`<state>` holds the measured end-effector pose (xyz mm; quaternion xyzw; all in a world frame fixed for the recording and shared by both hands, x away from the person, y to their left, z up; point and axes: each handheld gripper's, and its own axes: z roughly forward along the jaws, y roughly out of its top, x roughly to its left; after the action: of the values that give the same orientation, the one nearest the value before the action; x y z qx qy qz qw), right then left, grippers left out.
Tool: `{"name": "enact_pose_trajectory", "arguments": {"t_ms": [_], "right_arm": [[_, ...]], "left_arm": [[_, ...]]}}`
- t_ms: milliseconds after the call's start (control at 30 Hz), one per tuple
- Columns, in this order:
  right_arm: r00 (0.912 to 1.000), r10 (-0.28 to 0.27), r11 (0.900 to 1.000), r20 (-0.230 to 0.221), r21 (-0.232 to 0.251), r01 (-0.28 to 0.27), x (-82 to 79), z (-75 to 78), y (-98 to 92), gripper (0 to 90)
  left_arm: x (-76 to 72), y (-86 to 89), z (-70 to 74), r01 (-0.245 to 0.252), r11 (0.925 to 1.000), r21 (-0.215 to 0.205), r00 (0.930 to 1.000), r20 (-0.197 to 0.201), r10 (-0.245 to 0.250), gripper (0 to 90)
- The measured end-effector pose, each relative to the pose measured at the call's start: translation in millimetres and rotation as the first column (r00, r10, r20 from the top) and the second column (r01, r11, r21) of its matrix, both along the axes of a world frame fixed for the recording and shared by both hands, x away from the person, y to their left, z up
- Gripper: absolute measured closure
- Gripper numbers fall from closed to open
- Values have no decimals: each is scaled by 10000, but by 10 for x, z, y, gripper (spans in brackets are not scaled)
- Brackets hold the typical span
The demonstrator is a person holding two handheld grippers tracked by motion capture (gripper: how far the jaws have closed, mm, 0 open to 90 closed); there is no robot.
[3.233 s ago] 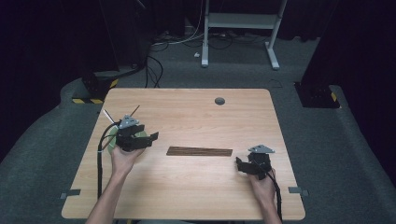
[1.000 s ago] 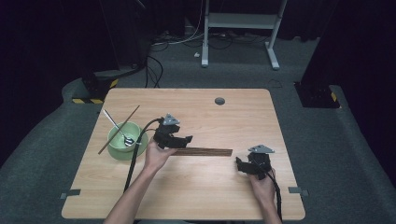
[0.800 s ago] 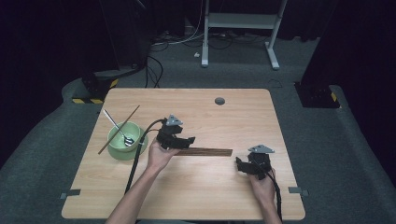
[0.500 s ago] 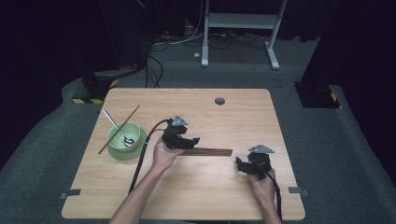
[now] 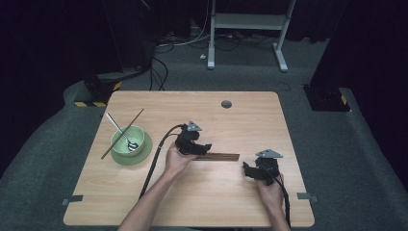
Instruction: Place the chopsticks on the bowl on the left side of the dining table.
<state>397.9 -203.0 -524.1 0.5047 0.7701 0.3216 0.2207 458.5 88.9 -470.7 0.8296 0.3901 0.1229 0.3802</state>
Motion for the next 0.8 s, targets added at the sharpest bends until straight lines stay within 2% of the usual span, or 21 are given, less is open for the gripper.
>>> {"name": "enact_pose_trajectory", "arguments": {"t_ms": [133,300,800], "right_arm": [[10000,0,10000,-1,1,0,0,0,0,222],[10000,1,10000,1,-1,-1,0,0,0,222],[10000,0,10000,-2,1,0,0,0,0,222]], "left_arm": [[35,-91,-88,41,9991,425,10000,-82,-38,320],[58,-151,-175,7,9976,689,9997,-234,9,329],[114,-135,-286,-287,9957,881,9984,-463,328,334]]}}
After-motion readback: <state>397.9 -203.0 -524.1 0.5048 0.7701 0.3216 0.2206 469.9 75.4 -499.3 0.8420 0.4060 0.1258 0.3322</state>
